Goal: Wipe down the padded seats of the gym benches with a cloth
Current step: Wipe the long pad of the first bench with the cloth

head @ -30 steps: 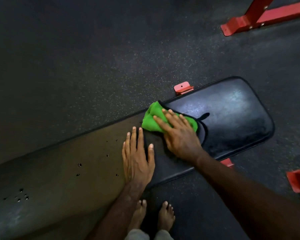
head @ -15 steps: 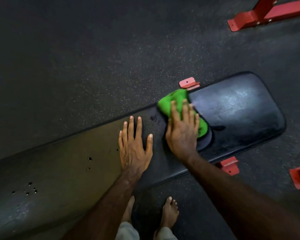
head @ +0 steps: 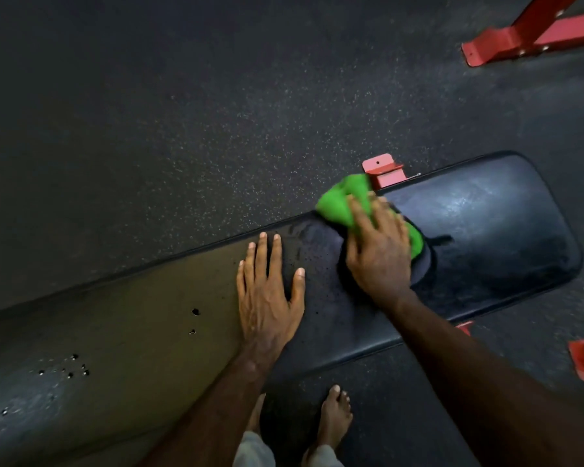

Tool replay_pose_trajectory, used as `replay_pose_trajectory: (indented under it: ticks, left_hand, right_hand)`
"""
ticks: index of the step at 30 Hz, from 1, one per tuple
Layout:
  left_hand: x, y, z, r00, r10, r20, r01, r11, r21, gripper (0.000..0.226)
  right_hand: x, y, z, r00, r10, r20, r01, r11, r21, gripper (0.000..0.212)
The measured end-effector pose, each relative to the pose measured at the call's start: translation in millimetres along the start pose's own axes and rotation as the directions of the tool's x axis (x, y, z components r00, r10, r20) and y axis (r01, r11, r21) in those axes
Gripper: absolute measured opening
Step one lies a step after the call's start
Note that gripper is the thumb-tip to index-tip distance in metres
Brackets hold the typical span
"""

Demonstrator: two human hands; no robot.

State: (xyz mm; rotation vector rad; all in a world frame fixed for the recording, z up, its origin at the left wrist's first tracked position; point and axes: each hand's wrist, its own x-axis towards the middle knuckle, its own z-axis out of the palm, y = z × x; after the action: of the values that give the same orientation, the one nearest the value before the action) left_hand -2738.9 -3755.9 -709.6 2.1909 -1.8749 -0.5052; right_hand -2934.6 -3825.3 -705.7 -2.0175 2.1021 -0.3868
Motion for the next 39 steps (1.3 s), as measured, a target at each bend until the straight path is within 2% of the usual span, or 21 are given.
replay_pose_trajectory:
  ticks: [2,3,6,7,8,10,12,14,16,17,21,22,25,27,29,31,32,34,36,37,39]
  left_hand:
    - [1.9,-0.3,0.1,1.000,-0.007,-0.007,0.007,1.000,-0.004,0.070]
    - [1.8,-1.3,0.1,1.000,-0.005,-0.008,0.005,1.000,0.005,0.069]
    - [1.9,-0.7,0.8,1.000,-0.014,-0.007,0.015,0.999,0.032,0.068]
    - [1.9,0.4,1.1,1.000,-0.019,-0.008,0.019,0.999,0.032,0.068]
    - [1.3,1.4,1.5,1.000,-0.020,-0.007,0.021,0.999,0.028,0.068]
    - [0.9,1.5,1.5,1.000,-0.022,-0.009,0.022,0.999,0.025,0.068]
    - [1.2,0.7,1.8,1.000,-0.024,-0.018,0.024,0.999,0.026,0.067]
    - [1.0,0.1,2.4,0.999,-0.028,-0.023,0.029,0.999,0.028,0.067]
    - [1.2,0.4,2.5,0.999,-0.029,-0.021,0.030,0.999,0.024,0.066]
    - [1.3,0.4,2.1,0.999,-0.030,-0.022,0.030,0.999,0.020,0.066]
    - [0.8,1.4,1.9,0.999,-0.034,-0.016,0.034,0.999,0.005,0.066]
    - [0.9,0.6,2.3,0.999,-0.034,-0.017,0.034,0.999,0.008,0.066]
    - [2.1,-1.2,3.9,0.999,-0.036,-0.027,0.036,0.999,0.013,0.064]
    - [1.8,-0.7,3.5,0.999,-0.036,-0.029,0.036,0.999,0.008,0.063]
    - [2.3,0.8,2.6,0.999,-0.037,-0.031,0.037,0.999,0.003,0.064]
    - [2.6,1.1,2.3,0.999,-0.033,-0.034,0.033,0.999,-0.003,0.065]
    - [2.4,0.5,2.8,0.999,-0.032,-0.036,0.032,0.999,-0.006,0.064]
    - [2.5,-1.0,3.8,0.999,-0.036,-0.036,0.035,0.999,-0.009,0.063]
    - [2.1,-1.3,3.8,0.999,-0.034,-0.028,0.033,0.999,-0.004,0.062]
    - [1.9,-1.0,3.4,0.999,-0.032,-0.025,0.032,0.999,-0.001,0.062]
    - [2.7,-0.2,3.0,0.999,-0.032,-0.020,0.032,0.999,0.004,0.063]
  right_hand:
    - [1.8,-21.0,4.5,0.958,0.278,-0.064,-0.277,0.961,0.025,0.064]
    - [-1.1,-34.2,7.8,0.972,0.234,-0.036,-0.234,0.972,-0.011,0.063]
    - [-7.6,-33.0,10.0,0.953,-0.260,0.154,0.269,0.963,-0.035,0.066]
    - [-0.3,-22.0,5.3,0.934,-0.320,0.161,0.328,0.945,-0.025,0.066]
    - [8.6,-12.2,1.8,0.952,-0.277,0.131,0.282,0.959,-0.024,0.066]
    - [23.4,-11.4,-0.4,0.998,0.049,0.029,-0.049,0.999,-0.013,0.065]
    - [25.5,-40.2,6.3,0.973,0.230,-0.005,-0.230,0.973,-0.025,0.062]
    - [16.6,-63.1,16.7,0.998,0.003,0.064,0.000,0.999,-0.044,0.061]
    - [15.2,-55.4,17.9,0.940,-0.290,0.182,0.298,0.955,-0.016,0.061]
    - [24.7,-44.2,12.9,0.925,-0.320,0.203,0.328,0.945,-0.009,0.062]
    - [47.5,-34.6,5.3,0.993,0.115,0.035,-0.112,0.991,-0.073,0.059]
    - [40.0,-44.9,8.4,0.993,0.111,0.032,-0.109,0.992,-0.063,0.058]
    - [1.5,-56.6,14.3,0.941,-0.287,0.178,0.290,0.957,0.007,0.065]
    - [-3.1,-36.0,9.0,0.897,-0.384,0.219,0.388,0.921,0.024,0.071]
    - [-1.3,-25.6,6.5,0.986,-0.122,0.110,0.121,0.992,0.018,0.071]
    - [-10.6,-39.7,8.8,0.983,0.183,0.020,-0.184,0.983,0.026,0.068]
    - [-20.0,-50.0,11.3,0.984,0.176,0.035,-0.177,0.984,0.019,0.068]
    - [-41.3,-54.4,16.1,0.983,-0.112,0.147,0.110,0.994,0.016,0.069]
    - [-42.9,-33.7,8.7,0.917,-0.340,0.207,0.346,0.938,0.010,0.072]
    - [-37.6,-22.4,5.0,0.926,-0.327,0.188,0.333,0.943,-0.001,0.072]
    - [-33.8,-19.1,3.2,0.993,-0.035,0.109,0.035,0.999,0.005,0.072]
